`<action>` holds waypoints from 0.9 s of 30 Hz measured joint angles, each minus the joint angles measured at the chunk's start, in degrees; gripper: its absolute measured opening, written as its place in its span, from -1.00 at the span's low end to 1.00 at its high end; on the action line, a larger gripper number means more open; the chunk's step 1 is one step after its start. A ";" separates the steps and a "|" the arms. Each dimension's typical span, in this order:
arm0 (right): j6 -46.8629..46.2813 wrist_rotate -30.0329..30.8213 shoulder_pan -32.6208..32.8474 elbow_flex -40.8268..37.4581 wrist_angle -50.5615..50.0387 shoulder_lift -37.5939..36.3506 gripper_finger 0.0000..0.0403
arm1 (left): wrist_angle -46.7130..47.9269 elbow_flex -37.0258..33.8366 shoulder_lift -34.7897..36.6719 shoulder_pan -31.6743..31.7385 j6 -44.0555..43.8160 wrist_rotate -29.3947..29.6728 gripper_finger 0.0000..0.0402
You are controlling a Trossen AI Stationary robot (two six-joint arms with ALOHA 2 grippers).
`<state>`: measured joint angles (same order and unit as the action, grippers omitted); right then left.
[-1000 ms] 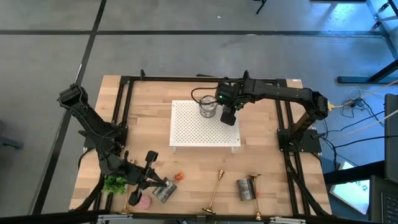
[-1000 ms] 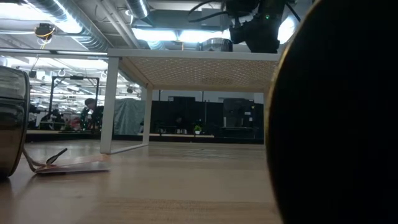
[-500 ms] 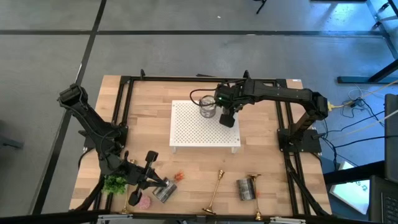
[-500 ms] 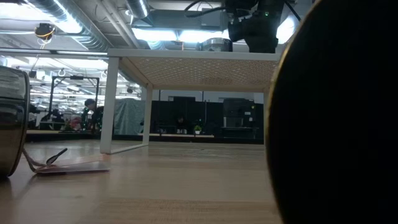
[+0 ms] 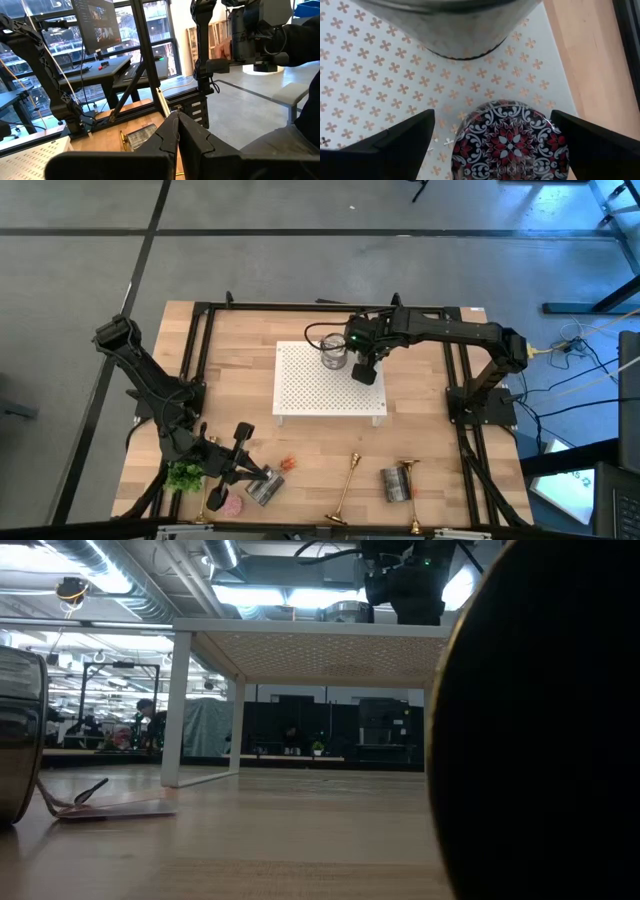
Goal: Pick & Place candle stick holders
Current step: Put the right gold candle holder on the shelf
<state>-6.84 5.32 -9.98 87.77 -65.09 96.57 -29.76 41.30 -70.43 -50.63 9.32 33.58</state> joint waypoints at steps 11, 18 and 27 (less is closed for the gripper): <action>0.09 0.02 0.00 2.30 0.18 -0.14 0.98 | 0.02 0.00 0.00 0.05 0.00 0.02 -0.97; 1.11 0.04 0.00 9.63 -4.34 -0.17 0.98 | 0.39 0.00 0.00 0.13 -0.02 -0.04 -0.97; 1.09 0.01 0.06 19.80 -14.59 -0.25 0.98 | 0.42 0.00 0.00 0.11 -0.07 -0.07 -0.97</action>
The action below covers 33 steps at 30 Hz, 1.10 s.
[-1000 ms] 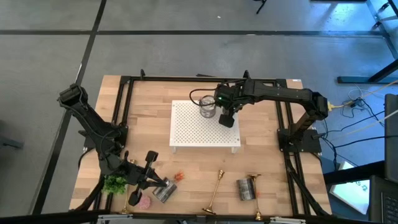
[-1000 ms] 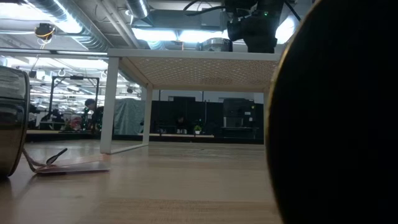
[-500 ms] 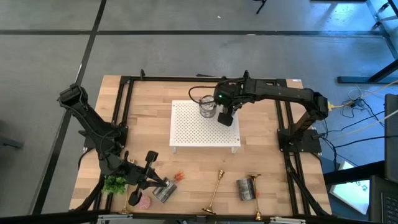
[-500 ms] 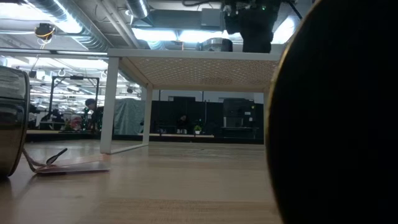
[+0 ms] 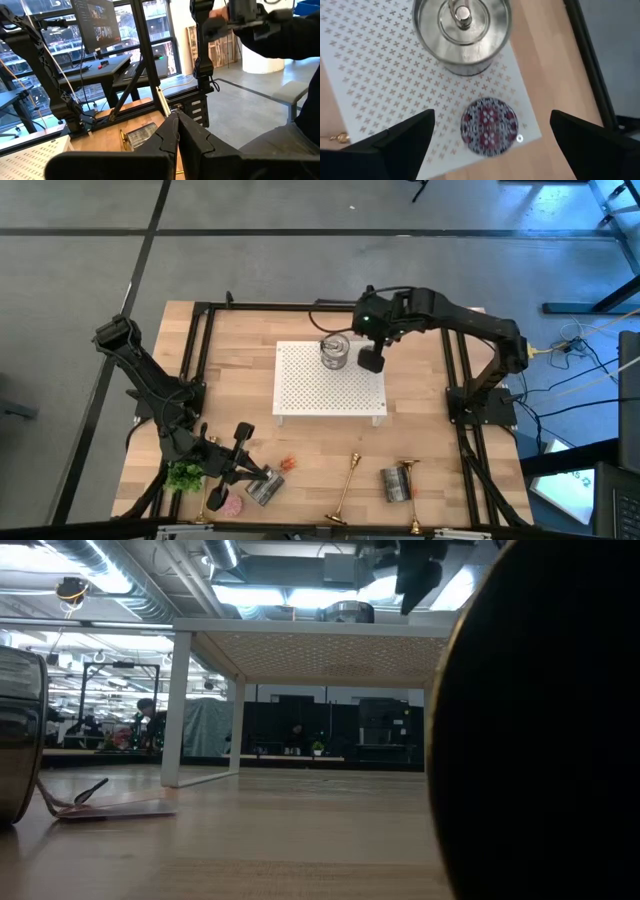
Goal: Pick & Place candle stick holders
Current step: Put the right gold candle holder on the shelf
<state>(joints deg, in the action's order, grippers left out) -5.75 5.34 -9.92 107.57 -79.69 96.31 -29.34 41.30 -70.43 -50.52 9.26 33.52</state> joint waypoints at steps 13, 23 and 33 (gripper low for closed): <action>-6.25 -14.88 7.06 3.39 -2.47 -0.02 0.98 | 0.00 0.00 0.00 0.00 -0.77 -0.24 -0.97; -8.86 -15.01 20.08 3.40 7.71 -0.02 0.98 | 0.00 0.00 0.00 0.00 -1.04 -0.24 -0.97; -7.02 -12.58 32.03 3.39 26.70 0.68 0.98 | -0.02 0.00 0.00 0.00 -1.07 -0.22 -0.97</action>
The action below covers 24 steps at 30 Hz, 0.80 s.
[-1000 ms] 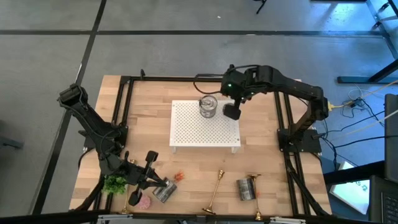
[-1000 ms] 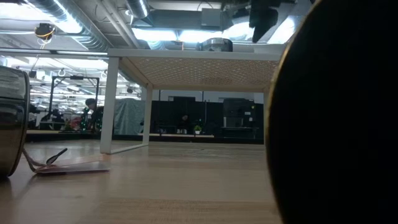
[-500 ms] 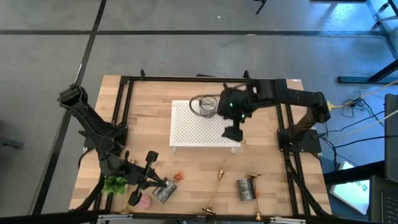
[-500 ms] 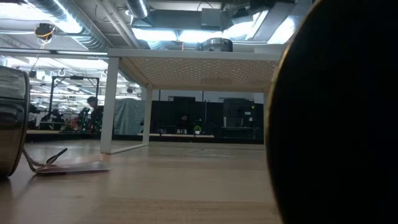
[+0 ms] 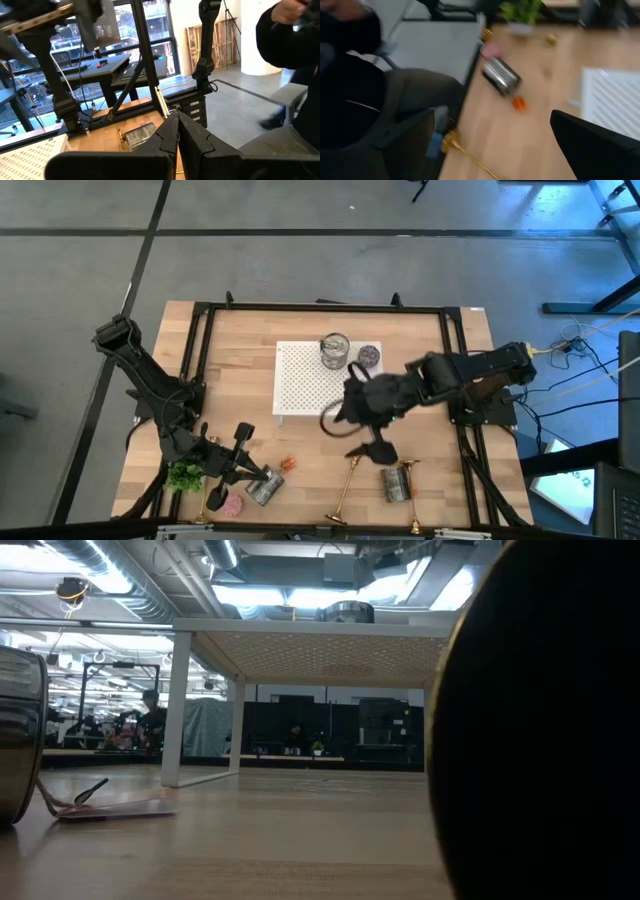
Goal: Pick & Place candle stick holders
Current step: Put the right gold candle holder on the shelf
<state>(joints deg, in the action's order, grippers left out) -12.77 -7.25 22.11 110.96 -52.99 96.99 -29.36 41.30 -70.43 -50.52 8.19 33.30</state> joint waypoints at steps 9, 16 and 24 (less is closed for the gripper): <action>4.48 -0.72 7.49 0.00 8.77 1.78 0.98 | -0.48 -0.02 0.00 0.00 -0.13 -0.27 -0.97; 5.15 -0.70 11.35 0.00 9.99 2.93 0.98 | -0.47 -0.02 0.00 0.00 -0.07 -0.33 -0.97; -1.30 3.68 16.62 -0.04 1.52 6.96 0.98 | -0.46 -0.02 0.00 0.00 -0.07 -0.35 -0.97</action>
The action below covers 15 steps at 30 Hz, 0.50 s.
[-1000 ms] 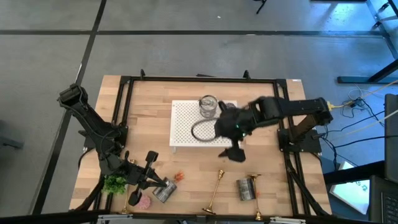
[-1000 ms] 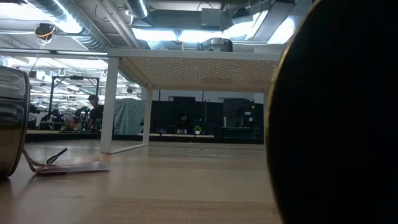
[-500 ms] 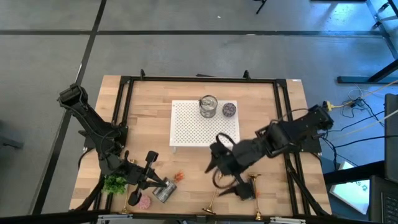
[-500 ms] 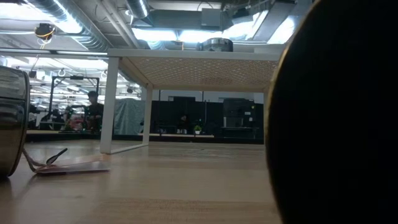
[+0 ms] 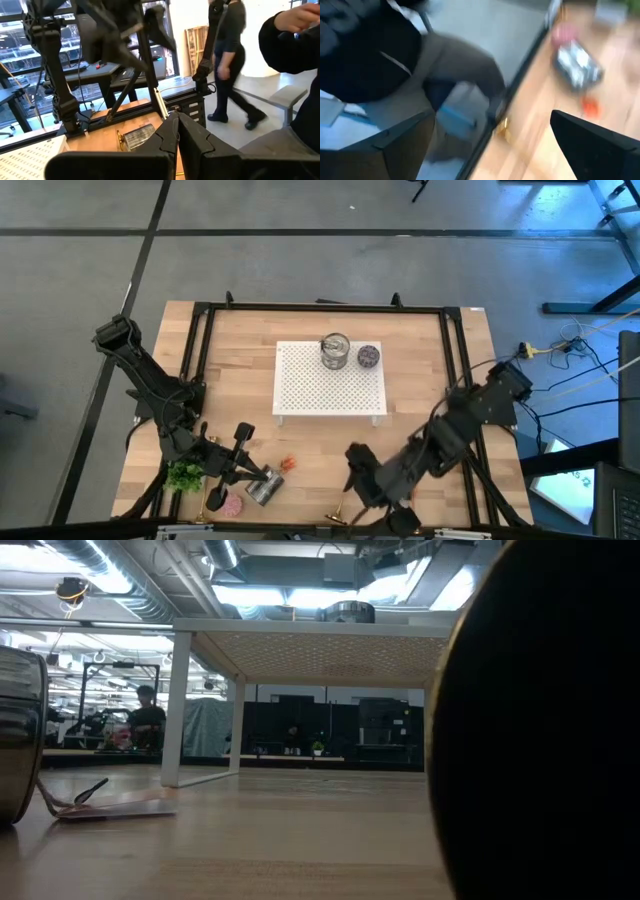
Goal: Pick & Place candle stick holders
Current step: Put the right gold candle holder on the shelf
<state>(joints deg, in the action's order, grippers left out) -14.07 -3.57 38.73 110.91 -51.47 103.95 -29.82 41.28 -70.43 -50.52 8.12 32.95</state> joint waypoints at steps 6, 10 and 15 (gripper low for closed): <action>-17.30 3.58 3.30 0.00 -8.22 2.18 0.98 | 0.01 0.00 0.00 0.00 0.02 0.00 -0.97; -28.11 4.60 4.83 0.00 -14.72 2.77 0.98 | -0.04 0.00 0.00 0.11 0.02 0.00 -0.97; -41.41 9.09 7.43 0.00 -28.60 2.96 0.98 | -0.44 0.00 0.00 0.11 0.07 0.00 -0.97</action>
<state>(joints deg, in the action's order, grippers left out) -55.47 5.52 46.16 110.91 -80.07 106.91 -30.26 41.28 -70.43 -50.41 8.19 32.95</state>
